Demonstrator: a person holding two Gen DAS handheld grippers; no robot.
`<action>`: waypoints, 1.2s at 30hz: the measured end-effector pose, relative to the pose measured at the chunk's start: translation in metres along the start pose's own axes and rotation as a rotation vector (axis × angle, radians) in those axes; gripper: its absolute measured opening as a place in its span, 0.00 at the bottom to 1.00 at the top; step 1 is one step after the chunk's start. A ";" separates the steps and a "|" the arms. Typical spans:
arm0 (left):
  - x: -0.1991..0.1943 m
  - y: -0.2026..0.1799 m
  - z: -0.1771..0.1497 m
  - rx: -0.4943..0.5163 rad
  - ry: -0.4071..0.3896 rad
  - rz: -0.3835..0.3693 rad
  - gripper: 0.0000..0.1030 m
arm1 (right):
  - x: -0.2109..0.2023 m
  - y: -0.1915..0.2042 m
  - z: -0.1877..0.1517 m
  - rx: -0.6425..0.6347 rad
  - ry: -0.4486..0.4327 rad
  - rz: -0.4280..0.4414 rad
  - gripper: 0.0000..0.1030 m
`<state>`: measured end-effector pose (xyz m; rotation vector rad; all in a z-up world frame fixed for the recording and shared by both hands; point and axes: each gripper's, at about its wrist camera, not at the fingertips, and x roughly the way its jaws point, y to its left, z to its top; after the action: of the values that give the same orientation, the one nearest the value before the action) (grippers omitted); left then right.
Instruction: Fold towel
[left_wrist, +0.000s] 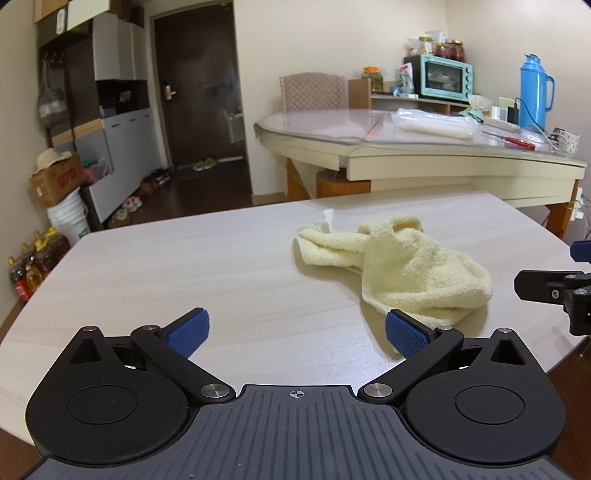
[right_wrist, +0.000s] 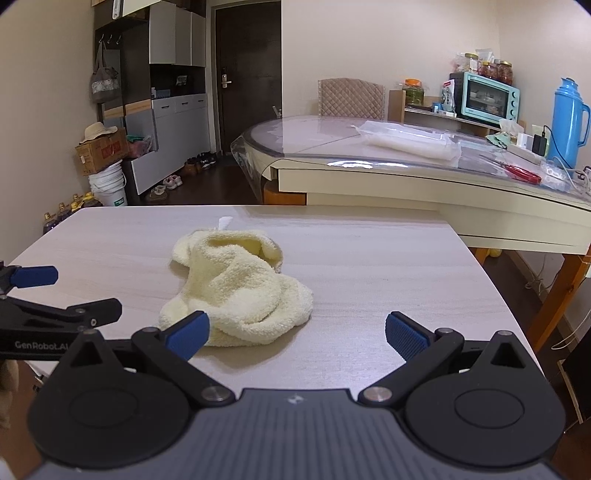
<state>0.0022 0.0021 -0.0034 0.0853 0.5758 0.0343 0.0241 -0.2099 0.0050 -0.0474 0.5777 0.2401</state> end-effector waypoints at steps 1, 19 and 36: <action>0.000 0.000 0.000 -0.002 0.001 0.002 1.00 | 0.000 0.000 0.000 0.000 0.002 0.001 1.00; 0.006 0.015 -0.003 -0.024 0.013 0.007 1.00 | 0.001 0.010 -0.001 -0.019 0.001 0.024 1.00; 0.010 0.017 -0.001 -0.025 0.015 0.009 1.00 | -0.001 0.012 0.000 -0.021 0.004 0.029 1.00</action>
<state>0.0103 0.0199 -0.0082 0.0630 0.5896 0.0507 0.0203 -0.1989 0.0061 -0.0597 0.5801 0.2744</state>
